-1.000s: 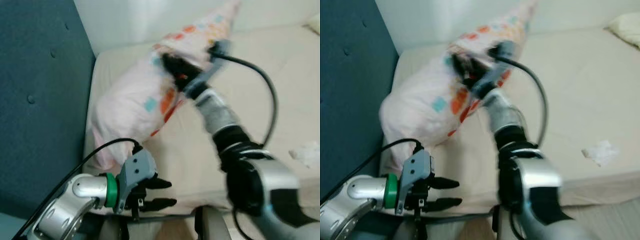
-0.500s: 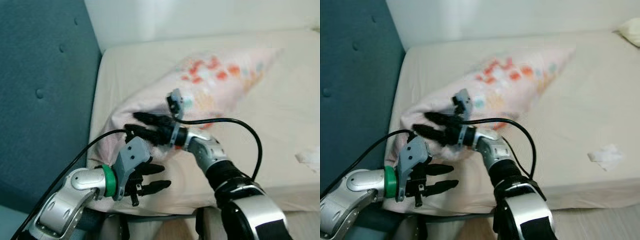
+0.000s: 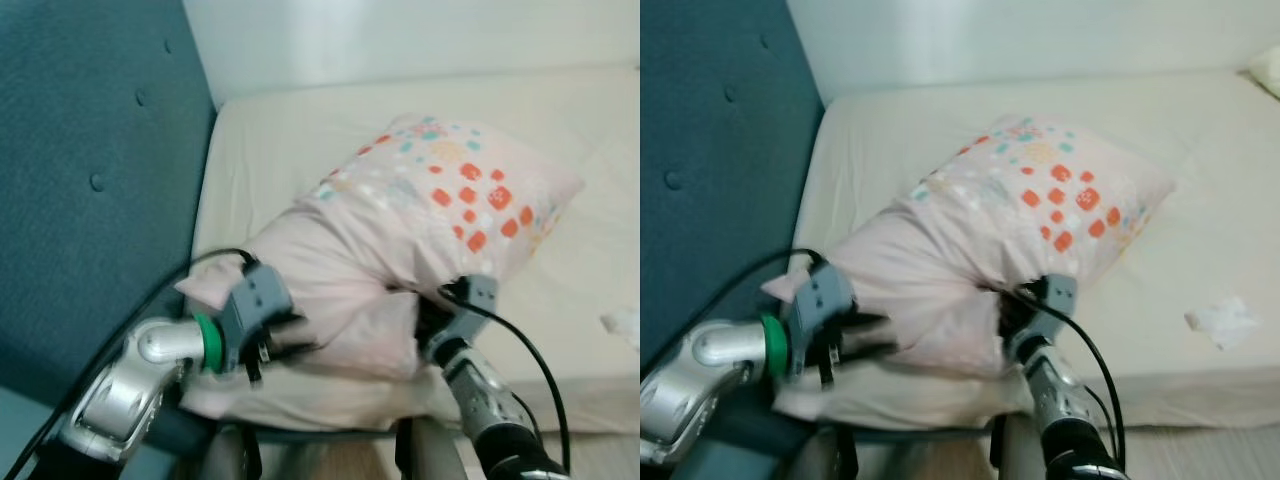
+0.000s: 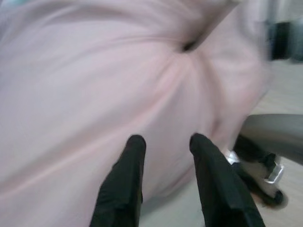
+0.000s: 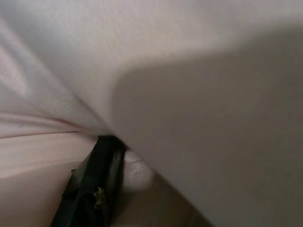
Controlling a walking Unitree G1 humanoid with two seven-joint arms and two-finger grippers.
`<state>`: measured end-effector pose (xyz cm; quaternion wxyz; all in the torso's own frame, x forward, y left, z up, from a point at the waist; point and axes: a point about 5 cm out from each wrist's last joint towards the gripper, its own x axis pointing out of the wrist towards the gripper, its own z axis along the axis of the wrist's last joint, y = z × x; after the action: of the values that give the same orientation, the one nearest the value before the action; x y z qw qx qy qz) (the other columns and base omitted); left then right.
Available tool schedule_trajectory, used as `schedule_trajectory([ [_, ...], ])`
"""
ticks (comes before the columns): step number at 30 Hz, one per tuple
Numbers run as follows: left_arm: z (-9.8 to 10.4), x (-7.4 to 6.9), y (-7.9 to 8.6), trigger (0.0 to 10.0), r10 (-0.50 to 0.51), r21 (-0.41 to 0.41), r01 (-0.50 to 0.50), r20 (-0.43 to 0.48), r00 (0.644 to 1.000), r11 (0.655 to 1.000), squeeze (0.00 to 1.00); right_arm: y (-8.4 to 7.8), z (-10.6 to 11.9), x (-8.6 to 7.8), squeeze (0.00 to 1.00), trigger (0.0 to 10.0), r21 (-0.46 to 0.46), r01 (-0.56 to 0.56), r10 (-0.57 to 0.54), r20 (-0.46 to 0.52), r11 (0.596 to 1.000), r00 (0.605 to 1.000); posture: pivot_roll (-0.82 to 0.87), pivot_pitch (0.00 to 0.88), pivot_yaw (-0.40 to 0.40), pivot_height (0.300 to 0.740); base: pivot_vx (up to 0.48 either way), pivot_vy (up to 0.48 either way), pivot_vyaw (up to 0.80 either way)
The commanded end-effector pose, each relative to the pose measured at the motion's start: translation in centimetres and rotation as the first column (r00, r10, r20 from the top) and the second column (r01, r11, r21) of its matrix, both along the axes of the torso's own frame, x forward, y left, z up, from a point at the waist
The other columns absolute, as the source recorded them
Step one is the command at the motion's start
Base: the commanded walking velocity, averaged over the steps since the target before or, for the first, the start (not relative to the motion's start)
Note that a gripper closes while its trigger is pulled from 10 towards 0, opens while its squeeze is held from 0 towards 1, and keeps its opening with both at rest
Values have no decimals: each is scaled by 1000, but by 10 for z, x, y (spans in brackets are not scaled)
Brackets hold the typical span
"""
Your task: Clean up the room
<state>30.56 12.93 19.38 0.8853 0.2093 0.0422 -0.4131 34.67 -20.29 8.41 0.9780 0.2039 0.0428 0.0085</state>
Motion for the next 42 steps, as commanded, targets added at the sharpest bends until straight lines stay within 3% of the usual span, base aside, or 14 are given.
schedule_trajectory([
  [1, -7, 18, 3, 10000, 149, 9, -149, 26, 989, 989, 0, -39, -14, -16, 0, 10000, -59, 216, -220, -74, 975, 973, -67, 173, 129, 596, 0, 0, 0],
  [7, -5, 43, 2, 10000, 336, 37, -344, 139, 932, 938, 0, -79, -2, -28, 0, 10000, -194, 358, -367, -12, 913, 930, -86, 169, 129, 596, 0, 0, 0],
  [10, 4, 54, 2, 10000, 407, -7, -413, 184, 895, 911, 0, -116, 14, -40, 0, 10000, -329, 472, -484, 51, 818, 874, -107, 165, 136, 596, 0, 0, 0],
  [13, 8, 56, 5, 10000, 423, -23, -426, 192, 886, 904, 0, -126, 19, -45, 0, 10000, -357, 509, -522, 68, 783, 850, -105, 165, 135, 596, 0, 0, 0],
  [15, 19, 61, 14, 10000, 469, -66, -466, 206, 859, 882, 0, -145, 28, -54, 0, 10000, -407, 569, -582, 106, 714, 806, -103, 166, 134, 596, 0, 0, 0],
  [22, 19, 61, 14, 10000, 469, -66, -466, 206, 859, 882, 0, -145, 28, -54, 0, 10000, -407, 569, -582, 106, 714, 806, -103, 166, 134, 596, 0, 0, 0],
  [23, 26, 64, 21, 10000, 500, -99, -491, 208, 841, 866, 0, -156, 35, -58, 0, 10000, -434, 595, -607, 128, 676, 784, -103, 165, 134, 596, 0, 0, 0],
  [26, 11, 55, 19, 10000, 412, -22, -415, 189, 891, 909, 0, -200, 61, -79, 0, 10000, -530, 690, -711, 212, 492, 670, -108, 161, 132, 596, 0, 0, 0],
  [31, -8, 45, 1, 10000, 338, 13, -343, 144, 930, 939, 0, -212, 74, -86, 0, 10000, -563, 721, -741, 260, 404, 619, -110, 162, 129, 596, 0, 0, 0],
  [34, -26, 25, -15, 10000, 136, 93, -146, 108, 985, 985, 0, -232, 94, -96, 0, 10000, -539, 770, -775, 302, 341, 555, -112, 163, 133, 596, 0, 0, 0],
  [37, -31, 21, -19, 10000, 103, 97, -112, 87, 991, 989, 0, -235, 107, -93, 0, 10000, -538, 768, -750, 332, 348, 572, -119, 164, 136, 596, 0, 0, 0],
  [40, -34, 23, -22, 10000, 115, 92, -123, 81, 990, 988, 0, -202, 89, -60, 0, 10000, -556, 558, -561, 187, 616, 807, -128, 168, 132, 596, 0, 0, 0],
  [41, -34, 23, -23, 10000, 115, 91, -122, 81, 990, 988, 0, -188, 78, -51, 0, 10000, -562, 475, -488, 139, 678, 862, -128, 168, 132, 596, 0, 0, 0],
  [42, -34, 23, -23, 10000, 115, 91, -122, 81, 990, 988, 0, -188, 78, -51, 0, 10000, -562, 475, -488, 139, 678, 862, -128, 168, 132, 596, 0, 0, 0],
])
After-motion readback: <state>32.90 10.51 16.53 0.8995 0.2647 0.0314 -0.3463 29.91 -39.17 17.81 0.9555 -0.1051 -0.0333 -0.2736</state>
